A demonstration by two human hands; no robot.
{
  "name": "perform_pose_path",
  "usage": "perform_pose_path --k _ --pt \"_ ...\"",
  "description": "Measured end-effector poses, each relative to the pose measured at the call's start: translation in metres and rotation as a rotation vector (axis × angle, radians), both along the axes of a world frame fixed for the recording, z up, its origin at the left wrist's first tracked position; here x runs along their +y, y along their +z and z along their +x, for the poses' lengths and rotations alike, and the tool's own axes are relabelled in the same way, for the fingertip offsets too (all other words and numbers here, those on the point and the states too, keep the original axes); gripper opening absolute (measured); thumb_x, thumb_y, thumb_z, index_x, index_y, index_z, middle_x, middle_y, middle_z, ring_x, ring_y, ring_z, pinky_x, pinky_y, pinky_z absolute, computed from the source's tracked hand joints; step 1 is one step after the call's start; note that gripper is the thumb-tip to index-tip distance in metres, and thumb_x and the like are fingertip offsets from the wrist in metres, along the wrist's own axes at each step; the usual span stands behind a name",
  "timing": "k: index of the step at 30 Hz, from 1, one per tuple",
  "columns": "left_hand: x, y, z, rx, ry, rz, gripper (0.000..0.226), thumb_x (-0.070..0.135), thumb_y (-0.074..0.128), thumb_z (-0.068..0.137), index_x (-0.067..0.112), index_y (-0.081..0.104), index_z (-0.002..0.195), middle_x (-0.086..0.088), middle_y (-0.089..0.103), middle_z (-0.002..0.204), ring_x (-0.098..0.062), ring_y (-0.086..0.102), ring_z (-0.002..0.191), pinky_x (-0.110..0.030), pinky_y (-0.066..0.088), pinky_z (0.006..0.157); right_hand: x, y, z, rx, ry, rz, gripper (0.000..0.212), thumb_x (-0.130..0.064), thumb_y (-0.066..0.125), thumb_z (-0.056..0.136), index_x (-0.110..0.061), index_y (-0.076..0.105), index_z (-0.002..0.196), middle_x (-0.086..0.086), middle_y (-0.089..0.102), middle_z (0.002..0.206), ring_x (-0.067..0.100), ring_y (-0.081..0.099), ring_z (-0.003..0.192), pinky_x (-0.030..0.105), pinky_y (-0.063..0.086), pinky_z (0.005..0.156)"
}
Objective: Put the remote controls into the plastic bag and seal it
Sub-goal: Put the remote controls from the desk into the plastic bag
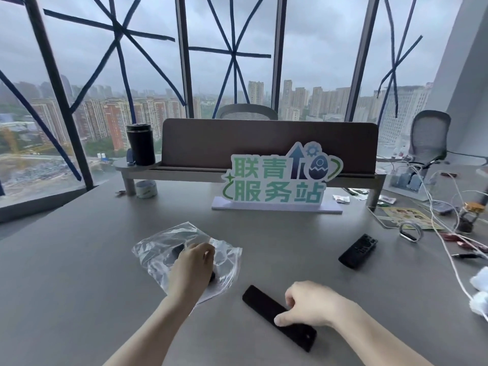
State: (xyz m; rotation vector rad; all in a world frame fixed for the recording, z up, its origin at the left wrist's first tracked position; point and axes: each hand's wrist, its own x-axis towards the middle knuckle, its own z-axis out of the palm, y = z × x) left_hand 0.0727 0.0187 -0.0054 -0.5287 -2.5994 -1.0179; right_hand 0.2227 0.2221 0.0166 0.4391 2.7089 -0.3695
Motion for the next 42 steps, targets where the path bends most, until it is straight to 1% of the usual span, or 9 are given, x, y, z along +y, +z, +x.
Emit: perform_pose_path --k 9,15,19,23,25,29,33,36,42 --pt "0.033 0.011 0.014 -0.117 -0.122 0.154 0.015 0.022 0.059 0.087 0.02 0.072 0.08 0.002 0.07 0.079 -0.021 0.063 0.074 -0.032 0.048 0.068 0.021 0.0 0.031 0.233 -0.191 -0.625 0.021 -0.032 0.05 0.097 -0.011 0.047 0.093 0.011 0.073 0.068 0.021 0.054 0.036 0.025 0.038 0.032" --pt "0.102 0.055 0.029 -0.06 -0.322 0.213 0.019 0.025 0.061 0.087 0.017 0.074 0.098 0.007 0.073 0.088 -0.008 0.061 0.075 -0.009 0.039 0.061 0.045 0.034 0.047 0.375 -0.417 -0.864 0.009 -0.024 0.055 0.094 -0.017 0.06 0.093 0.01 0.073 0.07 0.016 0.038 0.039 0.025 0.022 0.041" --pt "0.131 0.066 0.041 -0.058 -0.378 0.208 0.017 0.027 0.062 0.086 0.019 0.075 0.092 0.004 0.076 0.087 -0.012 0.066 0.076 -0.025 0.049 0.069 0.053 0.041 0.03 0.486 -0.469 -0.895 0.021 -0.023 0.055 0.095 -0.009 0.065 0.107 0.01 0.077 0.078 0.014 0.033 0.04 0.022 0.017 0.037" --pt "0.136 0.058 0.046 -0.078 -0.371 0.215 0.017 0.025 0.06 0.086 0.017 0.075 0.09 0.004 0.076 0.085 -0.012 0.066 0.075 -0.025 0.049 0.068 0.046 0.026 0.01 0.556 -0.484 -1.012 0.025 -0.026 0.06 0.098 -0.017 0.059 0.121 0.01 0.075 0.092 0.015 0.049 0.038 0.021 0.034 0.035" --pt "0.133 0.052 0.045 -0.098 -0.343 0.215 0.018 0.025 0.06 0.087 0.015 0.075 0.089 0.002 0.075 0.083 -0.014 0.065 0.074 -0.026 0.048 0.067 0.051 0.016 0.011 0.612 -0.515 -0.921 0.019 -0.02 0.058 0.097 -0.017 0.064 0.115 0.008 0.073 0.102 0.019 0.059 0.044 0.023 0.041 0.038" --pt "0.124 0.039 0.043 -0.125 -0.296 0.196 0.019 0.025 0.059 0.087 0.015 0.075 0.084 0.002 0.073 0.077 -0.015 0.063 0.072 -0.025 0.043 0.064 0.091 0.005 0.026 0.734 -0.692 -0.585 0.023 -0.012 0.052 0.09 -0.011 0.07 0.076 0.002 0.075 0.072 0.019 0.05 0.036 0.022 0.036 0.038" --pt "0.122 0.03 0.045 -0.12 -0.289 0.18 0.019 0.025 0.059 0.086 0.015 0.075 0.08 0.0 0.075 0.076 -0.017 0.064 0.072 -0.029 0.049 0.067 0.132 -0.009 0.028 0.637 -0.856 -0.353 0.021 -0.034 0.05 0.085 -0.017 0.06 0.078 0.005 0.074 0.074 0.025 0.062 0.053 0.034 0.057 0.064" --pt "0.12 0.028 0.042 -0.127 -0.293 0.154 0.018 0.023 0.059 0.085 0.013 0.074 0.08 -0.002 0.074 0.074 -0.02 0.065 0.073 -0.031 0.05 0.068 0.154 -0.024 0.012 0.562 -0.961 -0.243 0.05 -0.06 0.046 0.082 -0.015 0.058 0.097 0.014 0.074 0.097 0.031 0.069 0.085 0.04 0.055 0.085" --pt "0.109 0.038 0.032 -0.151 -0.307 0.091 0.02 0.023 0.058 0.087 0.017 0.071 0.073 0.004 0.066 0.061 -0.007 0.053 0.054 -0.016 0.037 0.051 0.15 -0.028 -0.018 0.484 -1.017 -0.066 0.064 -0.066 0.061 0.077 -0.012 0.065 0.11 0.01 0.07 0.113 0.03 0.066 0.105 0.033 0.047 0.078"
